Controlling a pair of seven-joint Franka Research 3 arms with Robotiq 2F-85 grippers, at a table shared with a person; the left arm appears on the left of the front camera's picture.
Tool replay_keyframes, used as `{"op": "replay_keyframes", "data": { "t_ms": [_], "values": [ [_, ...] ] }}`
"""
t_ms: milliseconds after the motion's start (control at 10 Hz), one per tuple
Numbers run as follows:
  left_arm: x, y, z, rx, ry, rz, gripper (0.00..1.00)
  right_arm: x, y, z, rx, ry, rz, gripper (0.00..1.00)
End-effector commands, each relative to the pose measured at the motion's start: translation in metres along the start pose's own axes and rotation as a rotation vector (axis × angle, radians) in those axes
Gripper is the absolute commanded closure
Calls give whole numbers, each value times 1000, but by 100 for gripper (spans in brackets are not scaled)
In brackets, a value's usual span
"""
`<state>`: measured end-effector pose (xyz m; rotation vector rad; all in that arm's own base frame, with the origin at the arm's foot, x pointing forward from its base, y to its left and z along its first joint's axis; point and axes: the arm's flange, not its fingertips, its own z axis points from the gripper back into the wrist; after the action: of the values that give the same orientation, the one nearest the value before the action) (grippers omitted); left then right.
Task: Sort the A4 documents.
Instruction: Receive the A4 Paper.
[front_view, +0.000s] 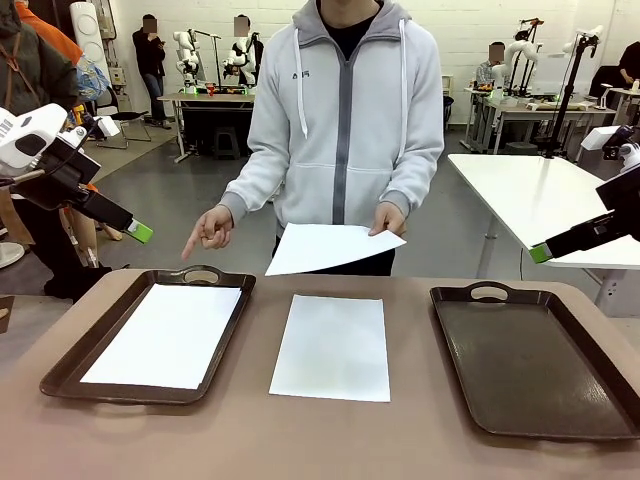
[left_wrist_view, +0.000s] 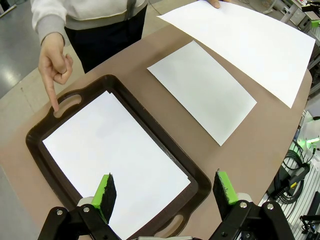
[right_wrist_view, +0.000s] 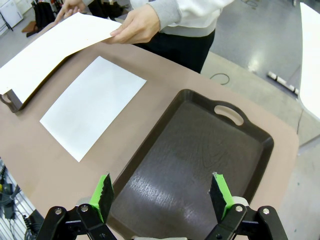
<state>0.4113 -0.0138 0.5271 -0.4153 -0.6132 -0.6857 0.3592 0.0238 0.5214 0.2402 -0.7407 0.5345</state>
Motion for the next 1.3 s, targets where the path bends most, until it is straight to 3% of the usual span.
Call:
{"op": "replay_keyframes", "data": {
  "t_ms": [0, 800, 1200],
  "values": [
    [0, 0, 1, 5, 1, -11, 0, 0, 0, -1, 6, 0, 0, 0],
    [0, 0, 0, 0, 0, 0, 0, 0, 0, -1, 6, 0, 0, 0],
    [14, 18, -61, -123, -96, 418, 0, 0, 0, -1, 6, 0, 0, 0]
  ]
}}
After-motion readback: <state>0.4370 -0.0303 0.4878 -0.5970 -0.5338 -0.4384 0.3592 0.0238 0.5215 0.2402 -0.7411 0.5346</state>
